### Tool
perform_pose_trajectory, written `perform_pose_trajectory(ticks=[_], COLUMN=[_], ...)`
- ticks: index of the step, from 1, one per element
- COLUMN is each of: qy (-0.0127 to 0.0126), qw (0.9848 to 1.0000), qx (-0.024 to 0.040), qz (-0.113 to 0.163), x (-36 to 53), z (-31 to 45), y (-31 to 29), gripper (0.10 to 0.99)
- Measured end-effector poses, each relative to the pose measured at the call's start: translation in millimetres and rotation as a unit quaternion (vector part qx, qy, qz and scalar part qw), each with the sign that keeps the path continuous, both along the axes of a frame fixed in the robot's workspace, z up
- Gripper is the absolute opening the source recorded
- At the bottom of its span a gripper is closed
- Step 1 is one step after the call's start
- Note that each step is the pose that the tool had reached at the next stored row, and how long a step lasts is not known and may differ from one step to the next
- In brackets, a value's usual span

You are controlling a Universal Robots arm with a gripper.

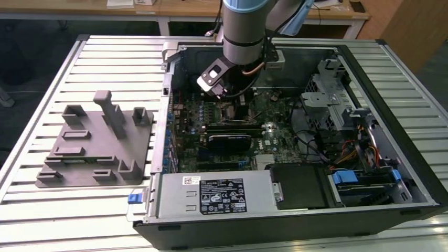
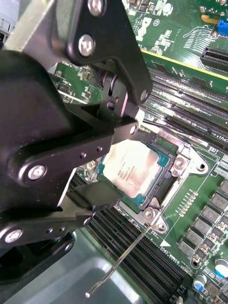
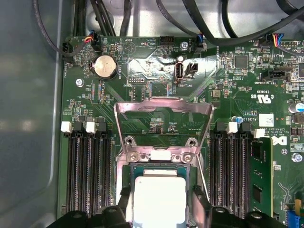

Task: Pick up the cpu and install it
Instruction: 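Place the cpu into insertion slot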

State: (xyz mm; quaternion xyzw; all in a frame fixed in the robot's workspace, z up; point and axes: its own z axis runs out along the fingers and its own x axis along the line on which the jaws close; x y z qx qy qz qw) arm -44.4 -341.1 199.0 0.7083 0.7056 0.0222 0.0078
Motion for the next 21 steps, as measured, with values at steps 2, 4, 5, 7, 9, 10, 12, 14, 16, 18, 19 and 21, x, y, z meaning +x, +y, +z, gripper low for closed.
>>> perform_pose_trajectory(ticks=[2,4,5,7,9,10,12,14,16,18,19,21], qy=[0.0,0.0,0.0,0.0,0.0,0.0,-0.0001,0.0,0.0,0.0,0.0,0.0001], qw=[1.0,1.0,1.0,1.0,1.0,1.0,1.0,1.0,1.0,1.0,1.0,1.0], qx=[0.0,-0.0001,-0.0001,-0.0001,0.0,0.0,0.0001,0.0,0.0,0.0,0.0,0.0], qz=[0.0,0.0,0.0,0.0,0.0,0.0,0.0,0.0,0.0,0.0,0.0,0.0], x=[0.0,0.0,0.0,0.0,0.0,0.0,0.0,0.0,0.0,0.0,0.0,0.0], z=[0.1,0.2,0.3,0.4,0.5,0.5,0.6,0.8,0.8,1.0,1.0,1.0], y=[0.0,0.0,0.0,0.0,0.0,0.0,0.0,0.0,0.0,0.0,0.0,0.0], gripper=[0.537,0.475,0.416,0.357,0.302,0.243,0.184,0.125,0.106,0.106,0.106,0.106])
